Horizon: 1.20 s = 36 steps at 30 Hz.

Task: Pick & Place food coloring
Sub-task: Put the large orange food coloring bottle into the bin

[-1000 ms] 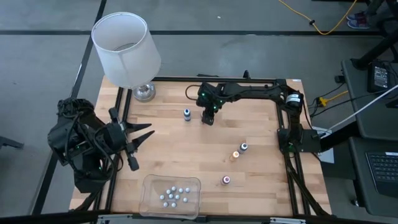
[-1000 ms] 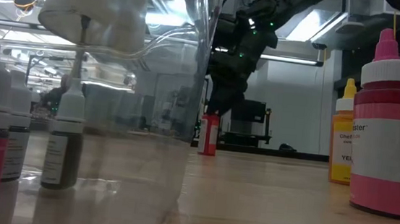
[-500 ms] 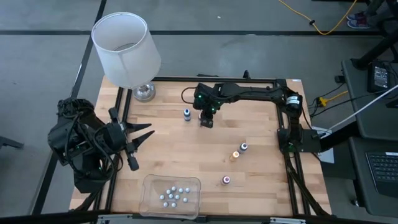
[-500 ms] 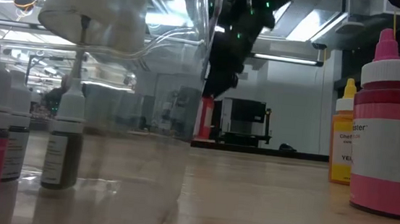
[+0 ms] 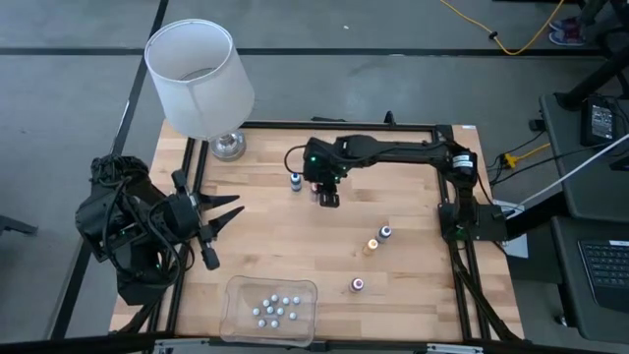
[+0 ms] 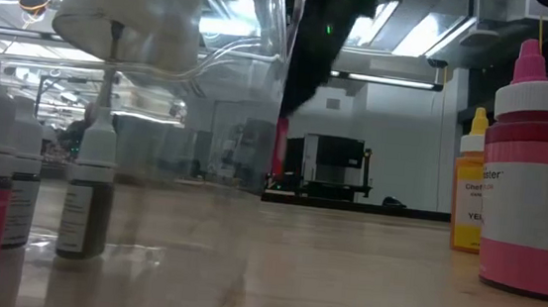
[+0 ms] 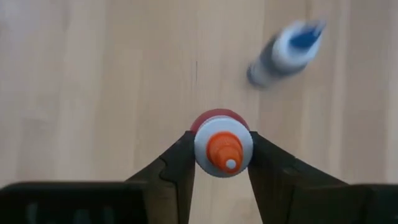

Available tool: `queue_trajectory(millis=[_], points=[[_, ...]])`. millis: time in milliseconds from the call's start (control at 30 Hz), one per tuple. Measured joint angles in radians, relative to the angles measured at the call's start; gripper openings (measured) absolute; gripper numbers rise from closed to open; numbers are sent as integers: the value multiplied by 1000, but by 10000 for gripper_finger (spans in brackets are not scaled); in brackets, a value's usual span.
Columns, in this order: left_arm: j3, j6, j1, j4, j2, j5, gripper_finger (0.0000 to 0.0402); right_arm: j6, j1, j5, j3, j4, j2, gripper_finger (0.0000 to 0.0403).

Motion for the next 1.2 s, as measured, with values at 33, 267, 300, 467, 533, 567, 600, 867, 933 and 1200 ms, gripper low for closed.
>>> queue_trajectory(millis=[33, 267, 300, 467, 533, 567, 600, 867, 933, 1200], points=[[0, 0, 0, 0, 0, 0, 93, 0, -5, -2, -28, 8, 2, 129], [0, -2, 0, 0, 0, -2, 93, -3, -13, -14, -180, 104, 0, 130], [0, -2, 0, 0, 0, -7, 93, -4, -13, -18, -194, 122, -3, 130], [0, 5, 0, 0, 0, -42, 93, -5, -15, -44, -212, 140, -5, 143], [0, 5, 0, 0, 0, -45, 93, -4, -14, -48, -212, 148, -6, 154], [0, 5, 0, 0, 0, -45, 93, -4, -13, -48, -213, 150, -7, 160], [0, 5, 0, 0, 0, -45, 93, -4, -13, -50, -210, 148, -7, 167], [0, 5, 0, 0, 0, -45, 93, -20, -1, -72, -116, 18, -3, 208], [0, 5, 0, 0, 0, -44, 93, -41, 6, -67, -89, -25, -3, 212], [0, 6, 0, 0, 0, -43, 93, -85, 10, -61, -98, -22, -4, 211]])
